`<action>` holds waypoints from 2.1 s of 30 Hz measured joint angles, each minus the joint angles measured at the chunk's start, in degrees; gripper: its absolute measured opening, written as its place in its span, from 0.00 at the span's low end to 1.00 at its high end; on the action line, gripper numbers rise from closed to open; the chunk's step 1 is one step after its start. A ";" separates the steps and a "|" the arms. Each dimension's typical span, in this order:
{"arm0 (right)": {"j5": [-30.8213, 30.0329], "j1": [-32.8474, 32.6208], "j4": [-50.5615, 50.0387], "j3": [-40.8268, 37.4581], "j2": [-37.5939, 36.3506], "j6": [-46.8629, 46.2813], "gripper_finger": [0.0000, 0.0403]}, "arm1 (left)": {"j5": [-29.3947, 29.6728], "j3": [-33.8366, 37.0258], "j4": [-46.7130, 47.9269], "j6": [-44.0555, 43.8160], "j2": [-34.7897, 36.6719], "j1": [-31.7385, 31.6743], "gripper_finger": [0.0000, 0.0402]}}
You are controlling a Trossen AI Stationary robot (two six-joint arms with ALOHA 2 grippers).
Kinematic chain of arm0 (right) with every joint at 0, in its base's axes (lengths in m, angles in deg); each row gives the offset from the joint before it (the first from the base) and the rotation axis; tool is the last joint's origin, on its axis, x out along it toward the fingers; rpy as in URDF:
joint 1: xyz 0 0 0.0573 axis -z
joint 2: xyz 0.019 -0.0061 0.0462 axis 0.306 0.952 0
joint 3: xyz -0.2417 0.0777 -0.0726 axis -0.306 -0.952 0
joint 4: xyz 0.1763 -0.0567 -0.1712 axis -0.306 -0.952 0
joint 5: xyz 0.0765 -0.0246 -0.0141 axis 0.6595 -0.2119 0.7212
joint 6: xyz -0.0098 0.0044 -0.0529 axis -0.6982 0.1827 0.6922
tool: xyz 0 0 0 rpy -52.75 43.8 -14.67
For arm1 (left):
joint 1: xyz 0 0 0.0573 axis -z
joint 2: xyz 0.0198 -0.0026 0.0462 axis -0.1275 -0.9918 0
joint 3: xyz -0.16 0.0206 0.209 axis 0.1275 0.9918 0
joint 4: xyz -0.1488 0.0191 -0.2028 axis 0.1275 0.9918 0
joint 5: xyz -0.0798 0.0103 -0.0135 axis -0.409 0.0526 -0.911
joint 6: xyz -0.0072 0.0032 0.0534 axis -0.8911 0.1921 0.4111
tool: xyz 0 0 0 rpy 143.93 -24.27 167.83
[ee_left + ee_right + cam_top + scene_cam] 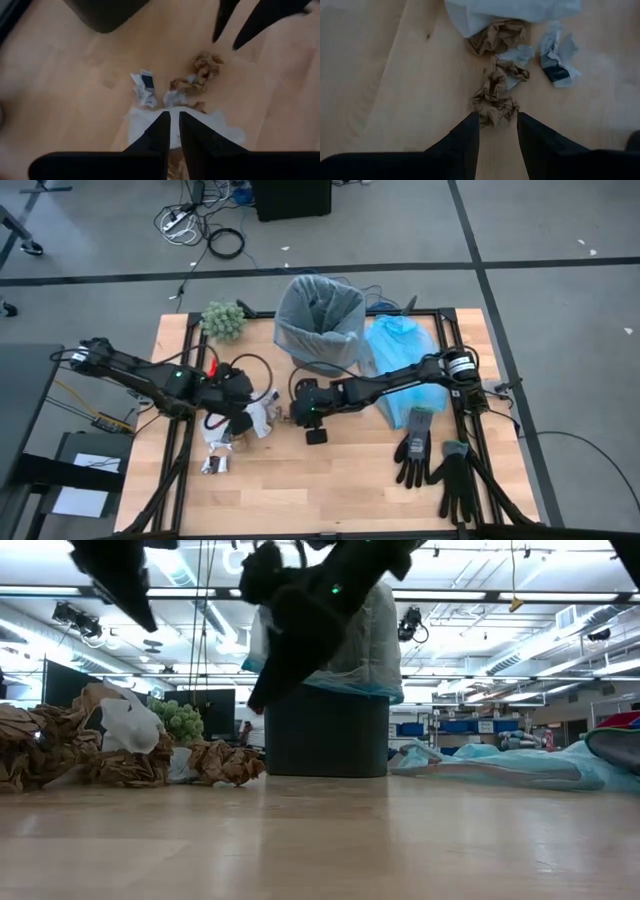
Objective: Place trash/remove bag and relplace
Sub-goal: Put the brown napkin into the trash bin
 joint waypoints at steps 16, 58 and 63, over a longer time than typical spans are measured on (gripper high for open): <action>3.50 3.59 0.86 2.97 8.81 -2.73 0.32 | -0.04 14.81 -11.64 -10.27 9.41 5.02 0.13; -9.81 6.05 -3.21 2.85 -20.45 -6.01 0.00 | 6.50 18.06 -40.68 0.35 8.81 4.89 0.13; -14.23 8.58 -3.00 2.88 -24.68 -4.56 0.00 | 7.55 18.06 -40.77 0.32 8.81 4.89 0.13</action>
